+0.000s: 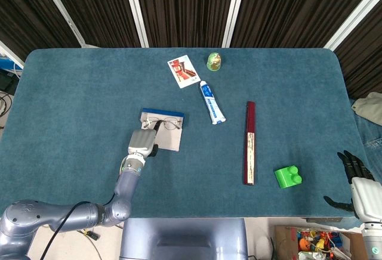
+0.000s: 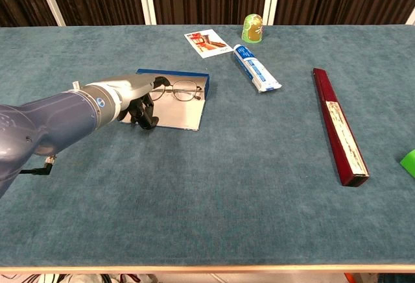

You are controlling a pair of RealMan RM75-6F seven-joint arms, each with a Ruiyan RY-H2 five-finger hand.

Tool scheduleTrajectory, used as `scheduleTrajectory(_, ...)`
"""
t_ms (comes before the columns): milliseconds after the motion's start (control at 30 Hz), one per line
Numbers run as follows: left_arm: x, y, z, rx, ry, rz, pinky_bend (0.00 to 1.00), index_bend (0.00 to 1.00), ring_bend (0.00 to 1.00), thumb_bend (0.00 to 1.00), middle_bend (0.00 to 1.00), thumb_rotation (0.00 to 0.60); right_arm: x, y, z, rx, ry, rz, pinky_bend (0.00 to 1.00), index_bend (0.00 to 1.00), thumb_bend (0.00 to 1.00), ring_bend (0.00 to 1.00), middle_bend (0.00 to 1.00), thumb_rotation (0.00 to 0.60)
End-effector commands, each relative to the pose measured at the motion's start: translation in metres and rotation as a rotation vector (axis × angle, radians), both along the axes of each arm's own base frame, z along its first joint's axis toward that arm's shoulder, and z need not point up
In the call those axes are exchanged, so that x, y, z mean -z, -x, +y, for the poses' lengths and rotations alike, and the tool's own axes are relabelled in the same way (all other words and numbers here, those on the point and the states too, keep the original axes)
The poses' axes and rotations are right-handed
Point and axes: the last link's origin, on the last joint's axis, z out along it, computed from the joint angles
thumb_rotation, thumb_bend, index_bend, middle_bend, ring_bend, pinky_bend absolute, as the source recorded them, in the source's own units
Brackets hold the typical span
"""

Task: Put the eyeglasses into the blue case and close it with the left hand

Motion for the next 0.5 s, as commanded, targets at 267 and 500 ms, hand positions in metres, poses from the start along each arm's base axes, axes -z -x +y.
scheduleTrajectory(267, 0.002, -0.0033, 0.0065, 0.005, -0.016, 0.014, 0.75, 0.0, 0.64, 0.48, 0.63, 0.6, -0.0001, 0.0001, -0.0001, 0.002, -0.001, -0.001, 0.17, 0.0, 0.11, 0.0, 0.0, 0.6)
scheduleTrajectory(500, 0.0031, -0.005, 0.011, 0.007, -0.03, 0.032, 0.75, 0.0, 0.64, 0.48, 0.63, 0.6, 0.0, 0.0001, -0.0001, 0.003, -0.002, -0.001, 0.17, 0.0, 0.11, 0.0, 0.0, 0.6)
